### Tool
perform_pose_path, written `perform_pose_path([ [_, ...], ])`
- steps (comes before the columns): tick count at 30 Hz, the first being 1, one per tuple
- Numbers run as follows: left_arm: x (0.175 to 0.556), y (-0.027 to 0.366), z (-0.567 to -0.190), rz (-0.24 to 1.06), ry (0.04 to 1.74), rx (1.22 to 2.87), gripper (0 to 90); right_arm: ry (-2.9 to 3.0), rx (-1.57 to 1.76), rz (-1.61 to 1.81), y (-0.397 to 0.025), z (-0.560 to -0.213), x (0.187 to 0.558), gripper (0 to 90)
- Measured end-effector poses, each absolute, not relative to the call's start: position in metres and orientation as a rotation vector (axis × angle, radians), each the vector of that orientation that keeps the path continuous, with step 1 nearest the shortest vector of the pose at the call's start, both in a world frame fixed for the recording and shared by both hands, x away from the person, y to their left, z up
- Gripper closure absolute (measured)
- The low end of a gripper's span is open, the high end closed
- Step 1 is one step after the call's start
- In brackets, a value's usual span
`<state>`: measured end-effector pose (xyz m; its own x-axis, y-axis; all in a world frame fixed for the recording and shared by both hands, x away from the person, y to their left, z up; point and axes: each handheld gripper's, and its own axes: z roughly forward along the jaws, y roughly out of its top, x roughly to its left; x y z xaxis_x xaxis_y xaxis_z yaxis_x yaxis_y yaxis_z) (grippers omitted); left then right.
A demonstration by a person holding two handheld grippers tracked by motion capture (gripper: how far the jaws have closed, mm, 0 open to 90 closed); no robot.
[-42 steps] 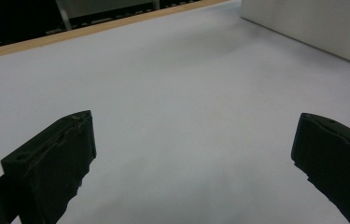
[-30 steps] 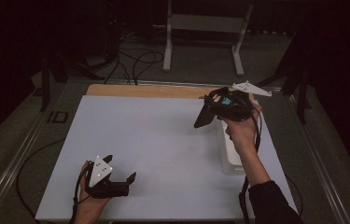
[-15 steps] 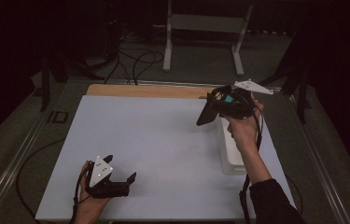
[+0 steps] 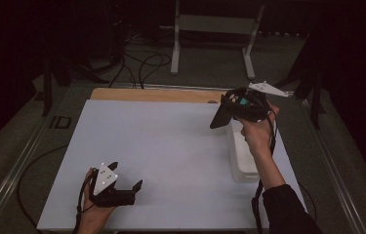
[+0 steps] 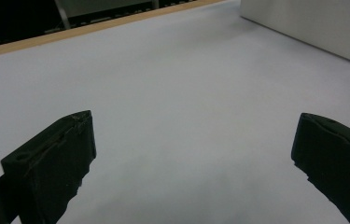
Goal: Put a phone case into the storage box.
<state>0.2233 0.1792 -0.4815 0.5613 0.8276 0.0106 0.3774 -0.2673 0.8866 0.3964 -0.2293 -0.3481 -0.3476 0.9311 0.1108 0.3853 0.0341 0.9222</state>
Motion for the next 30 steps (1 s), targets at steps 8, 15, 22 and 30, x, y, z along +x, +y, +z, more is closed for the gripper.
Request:
perform_pose_path([
  [8,0.223,0.179,-0.482,0.609,0.983,1.864,0.2,1.751,1.352,1.277,-0.236,-0.350,0.401,14.4],
  [15,0.223,0.179,-0.481,0.610,0.984,1.864,0.2,1.732,1.370,1.265,-0.241,-0.349,0.404,14.5],
  [22,0.223,0.179,-0.482,0.610,0.983,1.867,0.2,1.710,1.375,1.250,-0.246,-0.345,0.406,14.5],
  [30,0.223,0.179,-0.482,0.610,0.983,1.865,0.3,1.696,1.389,1.229,-0.252,-0.346,0.410,14.5],
])
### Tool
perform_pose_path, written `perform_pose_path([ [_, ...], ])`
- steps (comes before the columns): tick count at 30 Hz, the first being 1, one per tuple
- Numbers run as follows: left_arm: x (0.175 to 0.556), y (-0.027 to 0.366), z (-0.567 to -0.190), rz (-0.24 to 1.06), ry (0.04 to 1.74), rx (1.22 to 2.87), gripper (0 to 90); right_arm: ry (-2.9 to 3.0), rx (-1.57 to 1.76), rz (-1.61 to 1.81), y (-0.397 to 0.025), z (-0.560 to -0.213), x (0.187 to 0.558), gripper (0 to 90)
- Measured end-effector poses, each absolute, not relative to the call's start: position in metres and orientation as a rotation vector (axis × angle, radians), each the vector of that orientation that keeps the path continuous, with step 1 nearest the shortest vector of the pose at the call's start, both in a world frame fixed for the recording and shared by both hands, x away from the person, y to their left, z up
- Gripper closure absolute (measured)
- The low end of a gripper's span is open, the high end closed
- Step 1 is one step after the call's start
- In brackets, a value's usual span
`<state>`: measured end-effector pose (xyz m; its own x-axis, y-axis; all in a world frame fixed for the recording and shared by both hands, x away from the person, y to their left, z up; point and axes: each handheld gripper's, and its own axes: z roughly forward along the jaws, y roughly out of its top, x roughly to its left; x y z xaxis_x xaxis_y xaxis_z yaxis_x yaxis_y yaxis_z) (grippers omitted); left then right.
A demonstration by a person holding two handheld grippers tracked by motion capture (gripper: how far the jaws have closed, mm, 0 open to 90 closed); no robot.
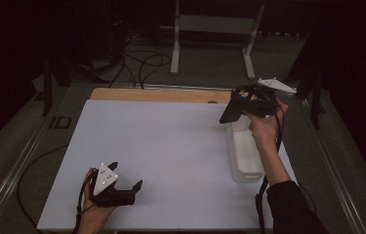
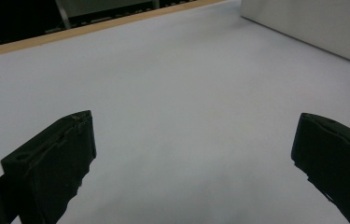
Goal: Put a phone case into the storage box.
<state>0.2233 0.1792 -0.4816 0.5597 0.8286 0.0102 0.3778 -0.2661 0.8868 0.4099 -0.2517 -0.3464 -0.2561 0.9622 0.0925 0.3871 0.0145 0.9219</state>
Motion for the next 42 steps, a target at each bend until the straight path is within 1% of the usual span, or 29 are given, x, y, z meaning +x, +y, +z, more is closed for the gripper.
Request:
perform_pose_path([
  [31,0.223,0.179,-0.482,0.608,0.981,1.863,0.3,1.633,1.428,1.108,-0.274,-0.355,0.417,14.5],
  [42,0.223,0.179,-0.482,0.608,0.982,1.863,0.3,1.636,1.467,1.068,-0.280,-0.370,0.423,14.4],
])
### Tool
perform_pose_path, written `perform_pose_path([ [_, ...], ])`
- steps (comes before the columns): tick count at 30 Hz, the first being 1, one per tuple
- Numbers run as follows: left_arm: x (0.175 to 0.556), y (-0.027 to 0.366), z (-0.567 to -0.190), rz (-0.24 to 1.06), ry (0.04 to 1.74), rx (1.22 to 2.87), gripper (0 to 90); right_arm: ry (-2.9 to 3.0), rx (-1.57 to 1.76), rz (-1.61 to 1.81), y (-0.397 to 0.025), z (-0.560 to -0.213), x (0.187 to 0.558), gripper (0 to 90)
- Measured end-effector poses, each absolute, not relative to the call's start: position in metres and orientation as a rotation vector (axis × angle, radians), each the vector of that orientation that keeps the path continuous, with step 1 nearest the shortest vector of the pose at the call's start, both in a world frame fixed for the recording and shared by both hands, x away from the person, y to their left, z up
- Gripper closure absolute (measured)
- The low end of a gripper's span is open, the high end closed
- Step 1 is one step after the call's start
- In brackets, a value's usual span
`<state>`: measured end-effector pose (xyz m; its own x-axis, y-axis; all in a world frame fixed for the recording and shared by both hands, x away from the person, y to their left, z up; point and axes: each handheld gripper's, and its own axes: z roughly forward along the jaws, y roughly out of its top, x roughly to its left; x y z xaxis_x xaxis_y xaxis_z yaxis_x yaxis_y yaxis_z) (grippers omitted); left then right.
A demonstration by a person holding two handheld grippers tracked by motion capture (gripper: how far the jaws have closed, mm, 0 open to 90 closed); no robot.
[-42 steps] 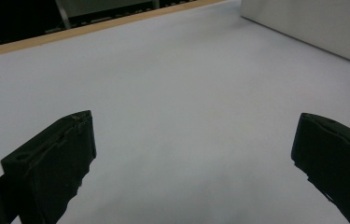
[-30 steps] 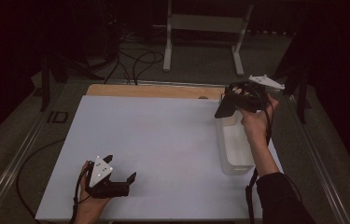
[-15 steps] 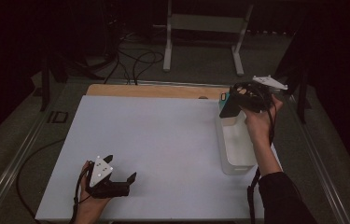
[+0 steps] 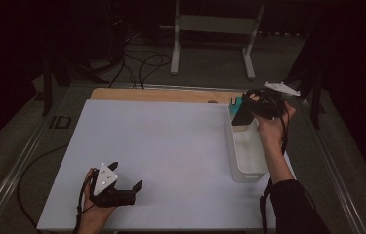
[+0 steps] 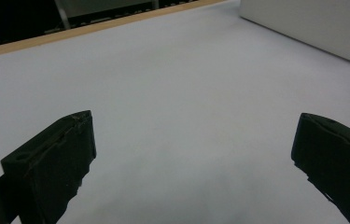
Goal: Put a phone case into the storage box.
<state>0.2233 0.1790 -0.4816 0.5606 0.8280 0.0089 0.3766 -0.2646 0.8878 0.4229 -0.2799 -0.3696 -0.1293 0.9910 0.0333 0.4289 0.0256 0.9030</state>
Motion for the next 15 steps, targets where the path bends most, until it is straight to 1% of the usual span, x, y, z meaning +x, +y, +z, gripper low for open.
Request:
perform_pose_path([
  [15,0.223,0.180,-0.481,0.612,0.985,1.857,0.2,1.653,1.485,1.021,-0.278,-0.386,0.427,14.4],
])
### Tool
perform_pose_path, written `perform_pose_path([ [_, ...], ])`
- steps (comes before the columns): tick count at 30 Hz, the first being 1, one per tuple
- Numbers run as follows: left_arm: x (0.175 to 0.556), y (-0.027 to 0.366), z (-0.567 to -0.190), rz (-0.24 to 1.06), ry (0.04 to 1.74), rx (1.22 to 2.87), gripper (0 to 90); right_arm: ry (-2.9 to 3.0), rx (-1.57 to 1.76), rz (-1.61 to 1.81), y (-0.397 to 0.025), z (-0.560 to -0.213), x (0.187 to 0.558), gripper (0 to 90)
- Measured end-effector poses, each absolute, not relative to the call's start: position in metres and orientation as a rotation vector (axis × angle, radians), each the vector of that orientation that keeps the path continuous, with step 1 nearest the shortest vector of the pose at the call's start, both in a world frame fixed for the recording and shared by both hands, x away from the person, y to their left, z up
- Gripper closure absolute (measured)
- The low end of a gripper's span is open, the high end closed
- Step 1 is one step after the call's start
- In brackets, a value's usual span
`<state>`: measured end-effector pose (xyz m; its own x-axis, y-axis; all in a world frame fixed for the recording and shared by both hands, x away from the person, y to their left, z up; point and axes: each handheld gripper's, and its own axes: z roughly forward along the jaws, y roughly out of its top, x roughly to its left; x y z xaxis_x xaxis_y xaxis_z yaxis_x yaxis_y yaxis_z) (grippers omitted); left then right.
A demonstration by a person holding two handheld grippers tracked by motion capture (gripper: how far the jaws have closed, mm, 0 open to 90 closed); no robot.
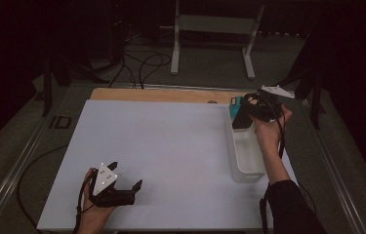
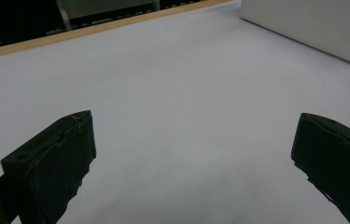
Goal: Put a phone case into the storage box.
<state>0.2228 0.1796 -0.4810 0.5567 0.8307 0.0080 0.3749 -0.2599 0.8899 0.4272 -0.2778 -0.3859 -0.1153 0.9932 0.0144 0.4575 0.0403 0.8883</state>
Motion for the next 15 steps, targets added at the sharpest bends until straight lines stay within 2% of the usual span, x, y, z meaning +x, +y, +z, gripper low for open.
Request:
perform_pose_path([
  [15,0.2226,0.1788,-0.4808,0.614,0.979,1.861,0.2,1.662,1.496,1.000,-0.2733,-0.3946,0.4324,14.3],
])
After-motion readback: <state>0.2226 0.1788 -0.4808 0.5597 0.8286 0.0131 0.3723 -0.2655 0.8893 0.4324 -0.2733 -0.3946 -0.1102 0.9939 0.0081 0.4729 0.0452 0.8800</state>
